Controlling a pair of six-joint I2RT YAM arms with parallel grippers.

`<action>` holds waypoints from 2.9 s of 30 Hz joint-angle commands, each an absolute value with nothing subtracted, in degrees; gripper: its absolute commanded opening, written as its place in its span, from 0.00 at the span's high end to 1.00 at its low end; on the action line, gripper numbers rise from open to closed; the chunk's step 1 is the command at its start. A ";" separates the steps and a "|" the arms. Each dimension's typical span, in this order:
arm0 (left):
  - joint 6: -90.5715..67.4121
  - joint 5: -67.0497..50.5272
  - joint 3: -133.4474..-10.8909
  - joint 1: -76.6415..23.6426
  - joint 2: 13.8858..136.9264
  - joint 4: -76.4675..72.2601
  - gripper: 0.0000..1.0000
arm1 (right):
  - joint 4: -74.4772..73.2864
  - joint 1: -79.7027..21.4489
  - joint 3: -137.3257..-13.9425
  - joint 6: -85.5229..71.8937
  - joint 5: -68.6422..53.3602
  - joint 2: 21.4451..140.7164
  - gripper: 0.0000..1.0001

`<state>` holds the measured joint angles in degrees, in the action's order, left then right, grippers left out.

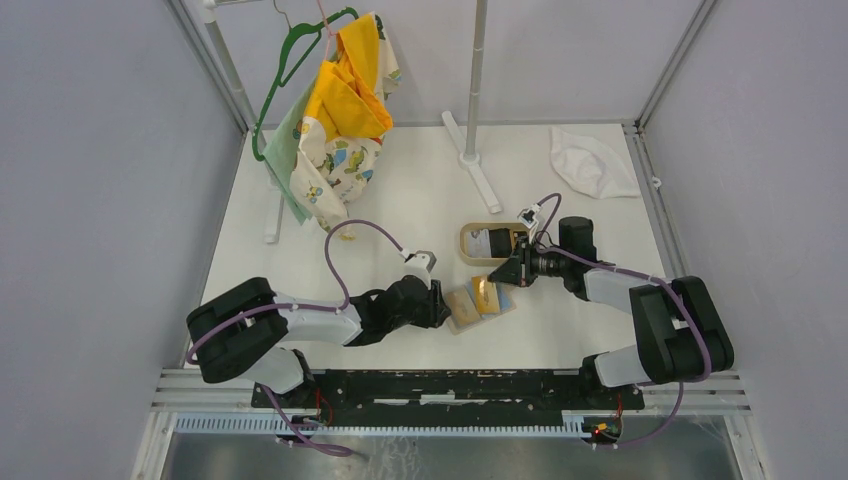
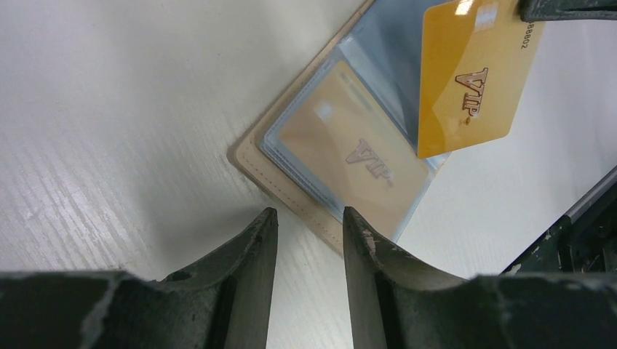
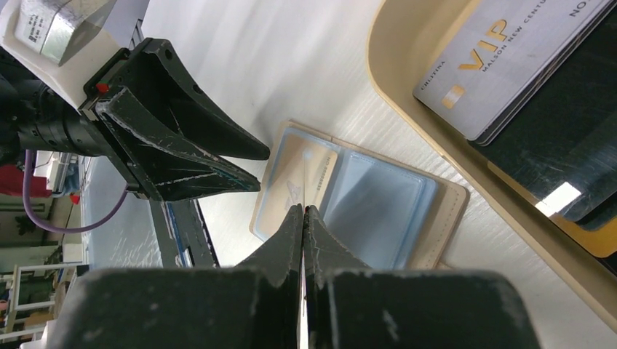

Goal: Put the credit cards into the card holder
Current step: Insert the credit card into the card holder.

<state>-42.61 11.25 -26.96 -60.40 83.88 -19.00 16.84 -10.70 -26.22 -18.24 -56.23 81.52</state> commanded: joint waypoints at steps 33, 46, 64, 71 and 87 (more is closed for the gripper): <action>-42.54 10.58 -30.91 -60.79 88.10 -20.60 0.54 | 15.59 -11.21 -24.48 -14.03 -46.46 82.50 1.00; -41.40 10.89 -32.50 -60.68 89.39 -19.38 0.54 | 9.50 -15.51 -25.75 -9.36 -40.09 81.88 1.00; -41.31 9.73 -32.85 -60.75 89.92 -19.90 0.54 | 10.43 -15.56 -24.00 -15.17 -34.18 80.90 1.00; -41.31 9.08 -33.12 -60.74 90.46 -20.30 0.55 | 11.02 -16.72 -23.82 -15.54 -35.06 80.88 1.00; -41.40 9.05 -33.46 -60.75 90.88 -20.48 0.60 | 12.74 -18.24 -22.86 -17.30 -36.43 81.95 1.00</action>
